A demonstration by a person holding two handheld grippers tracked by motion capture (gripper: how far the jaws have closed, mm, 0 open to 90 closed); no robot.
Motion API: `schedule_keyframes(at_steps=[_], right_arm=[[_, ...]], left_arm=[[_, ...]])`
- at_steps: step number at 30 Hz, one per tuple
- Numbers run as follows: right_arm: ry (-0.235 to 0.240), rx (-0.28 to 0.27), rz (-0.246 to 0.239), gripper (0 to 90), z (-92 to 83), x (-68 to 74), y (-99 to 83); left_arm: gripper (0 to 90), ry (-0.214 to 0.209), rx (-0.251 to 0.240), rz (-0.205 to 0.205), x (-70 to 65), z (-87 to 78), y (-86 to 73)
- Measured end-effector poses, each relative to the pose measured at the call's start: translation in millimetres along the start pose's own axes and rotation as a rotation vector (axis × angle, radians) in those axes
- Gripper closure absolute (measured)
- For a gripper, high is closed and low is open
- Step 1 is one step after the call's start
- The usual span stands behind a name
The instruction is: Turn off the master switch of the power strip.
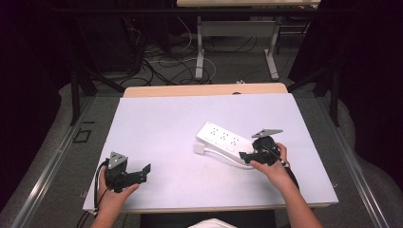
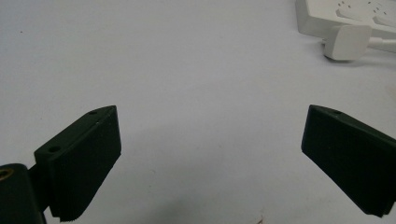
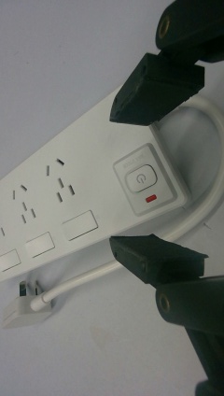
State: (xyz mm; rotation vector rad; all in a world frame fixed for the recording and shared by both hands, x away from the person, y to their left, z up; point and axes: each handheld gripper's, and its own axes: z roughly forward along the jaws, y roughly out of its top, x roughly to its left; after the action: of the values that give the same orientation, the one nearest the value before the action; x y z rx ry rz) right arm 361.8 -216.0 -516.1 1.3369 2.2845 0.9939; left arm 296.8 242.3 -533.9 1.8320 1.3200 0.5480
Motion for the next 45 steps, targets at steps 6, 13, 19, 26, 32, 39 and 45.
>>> schedule_keyframes(at_steps=[6, 13, 19, 26, 32, 39, 45], right_arm=[[0.002, 0.012, -0.014, 22.3, -2.1, 4.5, 0.5], [-0.008, 0.018, -0.023, 15.1, -8.4, 5.8, -1.0], [-0.020, 0.032, -0.039, 8.9, -13.1, 1.8, -2.6], [-0.040, 0.038, -0.041, 2.1, -18.5, -4.8, -7.6], [-0.056, 0.032, -0.041, 0.0, -24.6, -10.1, -14.0], [-0.083, 0.012, -0.018, 0.0, -30.9, -17.7, -20.9], [-0.088, 0.000, 0.012, 0.0, -36.2, -27.6, -30.0]], left_arm=[[4.9, 0.002, -0.002, -0.001, -0.1, -1.1, 0.3], [4.9, 0.002, -0.004, -0.002, -0.8, -0.5, 0.1], [4.9, 0.002, -0.004, -0.002, -0.8, -0.3, 0.1], [4.9, 0.000, -0.002, -0.004, -0.7, -0.2, -0.1], [4.9, -0.002, 0.005, -0.008, -0.6, 0.0, -0.2], [4.9, -0.001, 0.003, -0.012, -0.5, 0.4, -0.3], [4.9, 0.001, 0.003, -0.014, 0.2, 0.5, -0.4]])
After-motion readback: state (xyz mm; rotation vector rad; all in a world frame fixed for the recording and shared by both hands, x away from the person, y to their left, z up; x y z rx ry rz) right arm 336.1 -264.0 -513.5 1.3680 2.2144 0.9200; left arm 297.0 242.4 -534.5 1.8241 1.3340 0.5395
